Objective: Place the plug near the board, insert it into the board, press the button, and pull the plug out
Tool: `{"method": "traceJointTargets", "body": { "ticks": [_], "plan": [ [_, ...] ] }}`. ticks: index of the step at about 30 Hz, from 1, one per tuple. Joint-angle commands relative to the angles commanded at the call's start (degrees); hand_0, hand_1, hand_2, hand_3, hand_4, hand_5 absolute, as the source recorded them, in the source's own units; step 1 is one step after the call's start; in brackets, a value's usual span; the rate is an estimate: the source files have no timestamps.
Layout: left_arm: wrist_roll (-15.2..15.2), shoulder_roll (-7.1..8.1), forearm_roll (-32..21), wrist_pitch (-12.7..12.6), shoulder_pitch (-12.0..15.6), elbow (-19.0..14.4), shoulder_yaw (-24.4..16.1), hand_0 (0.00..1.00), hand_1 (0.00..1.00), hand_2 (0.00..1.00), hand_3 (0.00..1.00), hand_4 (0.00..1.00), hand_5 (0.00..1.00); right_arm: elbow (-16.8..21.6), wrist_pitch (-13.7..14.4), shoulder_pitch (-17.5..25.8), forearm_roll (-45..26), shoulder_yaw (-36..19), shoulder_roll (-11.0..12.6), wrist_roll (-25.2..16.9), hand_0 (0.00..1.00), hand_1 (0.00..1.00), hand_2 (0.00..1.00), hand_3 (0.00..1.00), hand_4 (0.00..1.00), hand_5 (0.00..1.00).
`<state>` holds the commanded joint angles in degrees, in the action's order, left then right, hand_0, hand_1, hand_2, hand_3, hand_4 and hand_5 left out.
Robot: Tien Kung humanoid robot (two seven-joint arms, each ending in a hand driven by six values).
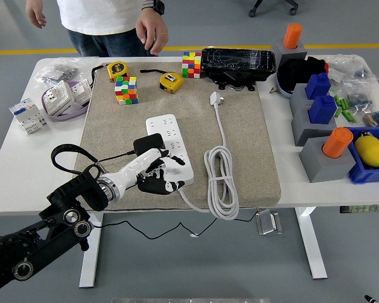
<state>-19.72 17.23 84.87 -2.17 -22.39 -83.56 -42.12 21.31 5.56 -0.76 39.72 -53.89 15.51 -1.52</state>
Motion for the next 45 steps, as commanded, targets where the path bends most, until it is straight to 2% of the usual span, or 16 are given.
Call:
{"method": "traceJointTargets", "body": {
  "ticks": [4,27,45],
  "plan": [
    [-1.48,-0.03,1.54,0.8,0.02,0.67,0.38,0.06,0.063,0.145,0.74,0.72,0.105,-0.02,-0.01,0.04,-0.03,0.05,0.01,-0.01,0.595,0.62,0.615,0.546,0.927,0.48],
    [-1.65,-1.08,2.88,-1.14,-0.81,4.8,2.41,0.059,0.062,0.144,0.749,0.724,0.128,0.03,-0.04,0.07,-0.09,0.14,0.03,-0.03,0.594,0.62,0.615,0.546,0.927,0.479],
    [-3.3,-1.27,4.3,-0.07,-0.7,5.4,3.33,0.059,0.061,0.144,0.746,0.717,0.126,0.1,-0.04,0.02,-0.05,0.03,0.02,-0.06,0.595,0.62,0.615,0.546,0.926,0.48]
  ]
}}
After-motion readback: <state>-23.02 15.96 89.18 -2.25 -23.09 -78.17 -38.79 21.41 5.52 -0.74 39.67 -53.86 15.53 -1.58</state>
